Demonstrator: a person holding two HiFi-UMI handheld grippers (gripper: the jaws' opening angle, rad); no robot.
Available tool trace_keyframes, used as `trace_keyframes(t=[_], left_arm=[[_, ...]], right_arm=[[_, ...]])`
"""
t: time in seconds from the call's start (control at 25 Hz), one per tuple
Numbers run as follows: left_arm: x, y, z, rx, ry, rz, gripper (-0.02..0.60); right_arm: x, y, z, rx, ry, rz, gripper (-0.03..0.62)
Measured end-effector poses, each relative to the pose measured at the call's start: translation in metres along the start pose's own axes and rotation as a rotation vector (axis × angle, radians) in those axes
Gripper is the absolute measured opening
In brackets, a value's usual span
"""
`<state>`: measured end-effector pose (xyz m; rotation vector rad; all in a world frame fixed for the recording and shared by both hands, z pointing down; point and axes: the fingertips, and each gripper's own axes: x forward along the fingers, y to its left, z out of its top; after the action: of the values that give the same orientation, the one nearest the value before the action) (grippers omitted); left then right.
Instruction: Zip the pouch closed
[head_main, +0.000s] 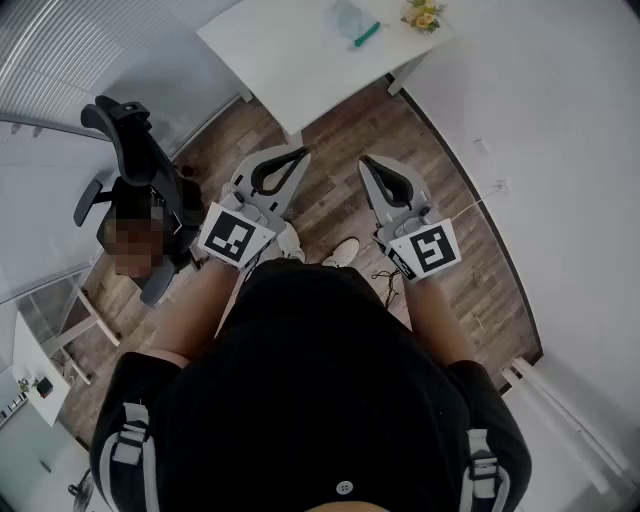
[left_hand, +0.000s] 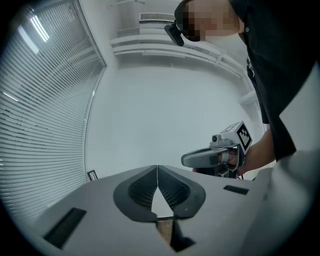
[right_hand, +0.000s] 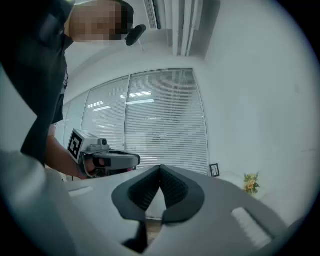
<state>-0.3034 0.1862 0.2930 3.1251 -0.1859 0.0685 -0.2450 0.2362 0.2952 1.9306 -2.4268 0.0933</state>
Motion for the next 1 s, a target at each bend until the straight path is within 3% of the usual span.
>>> trace_keyframes(t=[0.88, 0.92, 1.0], left_arm=[[0.008, -0.037, -0.010, -0.035, 0.022, 0.041, 0.029], [0.008, -0.037, -0.011, -0.033, 0.025, 0.045, 0.048], [0.007, -0.036, -0.013, -0.026, 0.034, 0.053, 0.095]], right_arm=[[-0.037, -0.006, -0.005, 0.019, -0.005, 0.033, 0.011], [-0.038, -0.006, -0.005, 0.020, -0.004, 0.036, 0.016], [-0.040, -0.007, -0.006, 0.026, 0.002, 0.038, 0.100]])
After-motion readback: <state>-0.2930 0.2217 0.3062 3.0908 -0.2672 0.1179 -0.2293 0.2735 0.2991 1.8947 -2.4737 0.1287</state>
